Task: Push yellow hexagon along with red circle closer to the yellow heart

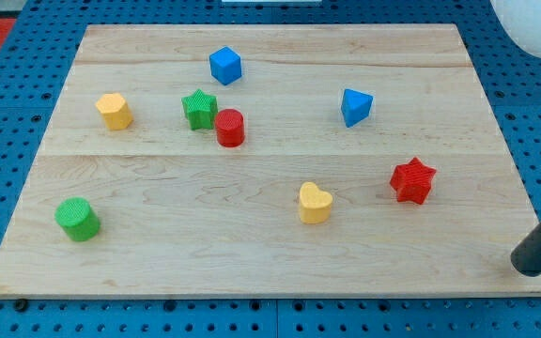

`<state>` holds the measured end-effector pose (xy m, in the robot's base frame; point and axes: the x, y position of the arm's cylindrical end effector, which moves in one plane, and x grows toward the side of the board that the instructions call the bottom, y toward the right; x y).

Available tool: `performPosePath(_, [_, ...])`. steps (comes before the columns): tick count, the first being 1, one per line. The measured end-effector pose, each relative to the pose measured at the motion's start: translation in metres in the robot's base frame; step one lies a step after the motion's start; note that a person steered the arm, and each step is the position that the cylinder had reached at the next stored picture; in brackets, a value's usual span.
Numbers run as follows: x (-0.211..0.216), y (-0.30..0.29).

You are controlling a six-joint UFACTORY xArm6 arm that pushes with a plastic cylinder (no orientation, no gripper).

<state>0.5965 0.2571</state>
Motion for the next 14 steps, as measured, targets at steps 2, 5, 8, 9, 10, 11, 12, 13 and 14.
performPosePath(2, [0.021,-0.026])
performPosePath(5, [-0.024,-0.199])
performPosePath(8, [-0.105,-0.391])
performPosePath(9, [-0.163,-0.468])
performPosePath(10, [-0.216,-0.533])
performPosePath(11, [-0.234,-0.529])
performPosePath(12, [-0.232,-0.499])
performPosePath(13, [-0.193,-0.448])
performPosePath(14, [-0.191,-0.433])
